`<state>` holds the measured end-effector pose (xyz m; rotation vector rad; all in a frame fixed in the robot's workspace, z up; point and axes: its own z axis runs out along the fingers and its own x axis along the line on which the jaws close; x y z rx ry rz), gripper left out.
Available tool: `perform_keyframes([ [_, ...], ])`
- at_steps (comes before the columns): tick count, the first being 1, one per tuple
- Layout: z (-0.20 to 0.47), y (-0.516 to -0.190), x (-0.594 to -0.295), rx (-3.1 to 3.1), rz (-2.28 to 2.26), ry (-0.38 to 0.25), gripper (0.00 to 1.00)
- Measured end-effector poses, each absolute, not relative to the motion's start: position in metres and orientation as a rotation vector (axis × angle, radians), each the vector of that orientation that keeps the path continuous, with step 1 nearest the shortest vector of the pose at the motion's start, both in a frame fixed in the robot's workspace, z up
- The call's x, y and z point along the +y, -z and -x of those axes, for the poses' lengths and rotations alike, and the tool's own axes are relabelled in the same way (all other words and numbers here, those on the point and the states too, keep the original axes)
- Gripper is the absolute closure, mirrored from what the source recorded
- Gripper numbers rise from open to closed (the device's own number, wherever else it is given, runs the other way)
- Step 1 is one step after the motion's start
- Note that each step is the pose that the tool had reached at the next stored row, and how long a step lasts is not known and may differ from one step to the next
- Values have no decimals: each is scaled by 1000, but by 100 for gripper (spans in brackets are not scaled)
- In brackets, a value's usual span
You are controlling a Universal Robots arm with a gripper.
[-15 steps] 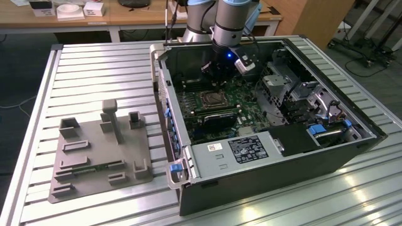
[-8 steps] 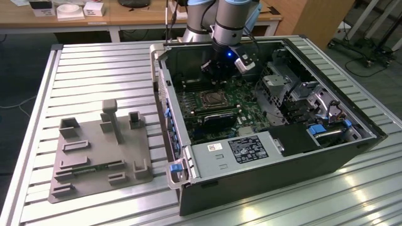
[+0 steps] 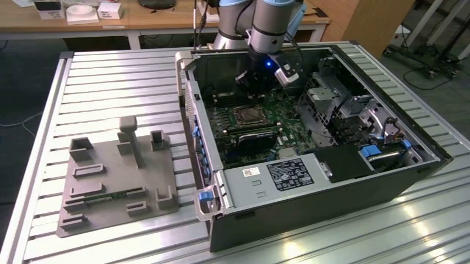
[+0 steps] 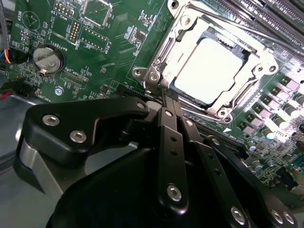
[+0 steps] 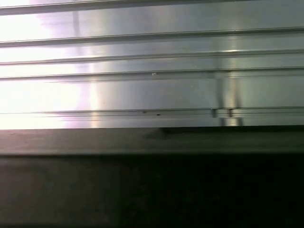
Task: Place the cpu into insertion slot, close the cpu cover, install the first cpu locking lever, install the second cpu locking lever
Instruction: 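Install the first cpu locking lever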
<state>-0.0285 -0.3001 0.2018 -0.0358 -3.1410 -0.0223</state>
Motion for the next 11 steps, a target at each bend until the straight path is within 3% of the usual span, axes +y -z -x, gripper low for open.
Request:
perform_keyframes([
  [11, 28, -201, -301, -3141, 43, -31, 90],
])
